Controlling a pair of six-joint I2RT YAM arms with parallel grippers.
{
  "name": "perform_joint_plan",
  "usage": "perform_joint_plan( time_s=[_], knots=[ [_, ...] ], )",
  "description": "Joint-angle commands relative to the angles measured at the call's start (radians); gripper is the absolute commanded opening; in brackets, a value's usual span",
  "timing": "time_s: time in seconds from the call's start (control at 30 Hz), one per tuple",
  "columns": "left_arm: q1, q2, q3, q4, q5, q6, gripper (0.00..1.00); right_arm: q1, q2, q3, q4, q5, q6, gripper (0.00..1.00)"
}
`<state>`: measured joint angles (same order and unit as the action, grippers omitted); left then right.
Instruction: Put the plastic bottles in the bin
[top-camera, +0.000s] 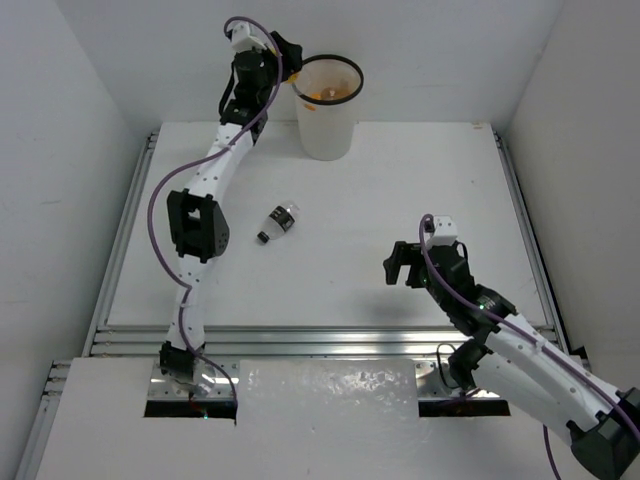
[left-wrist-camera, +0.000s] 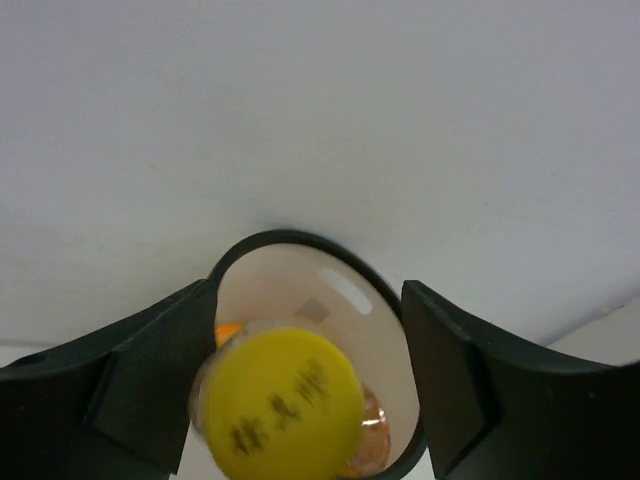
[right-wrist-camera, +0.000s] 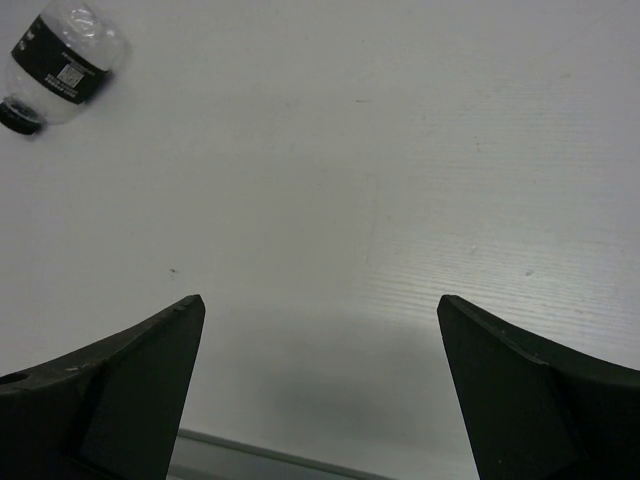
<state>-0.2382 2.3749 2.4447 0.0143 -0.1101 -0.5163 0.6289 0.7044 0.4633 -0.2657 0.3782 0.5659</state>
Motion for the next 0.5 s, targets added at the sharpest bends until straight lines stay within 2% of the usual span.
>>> perform_joint_plan(
  time_s=[0.0,0.13,0.17,0.27,0.4,0.47],
  knots=[
    [-0.001,0.047,0.132,0.219,0.098,0.027,0.73,-0.008,-0.010,-0.008,0.086,-0.084,0.014,0.99],
    [-0.004,0.072,0.102,0.306,0.159,0.018,0.79,-0.008,0.027,-0.018,0.117,-0.114,0.009,0.99],
    [-0.010,0.076,0.111,0.314,0.152,0.025,0.85,-0.008,0.047,-0.015,0.117,-0.116,0.009,0.99],
    [-0.016,0.081,0.102,0.341,0.130,0.048,0.90,-0.008,0.078,-0.011,0.126,-0.136,0.012,0.99],
    [-0.013,0.108,0.115,0.381,0.133,0.039,0.81,-0.006,0.127,-0.026,0.178,-0.173,0.025,0.99],
    [-0.013,0.124,0.117,0.407,0.136,0.023,0.71,-0.008,0.151,-0.020,0.187,-0.193,0.022,0.99]
  ],
)
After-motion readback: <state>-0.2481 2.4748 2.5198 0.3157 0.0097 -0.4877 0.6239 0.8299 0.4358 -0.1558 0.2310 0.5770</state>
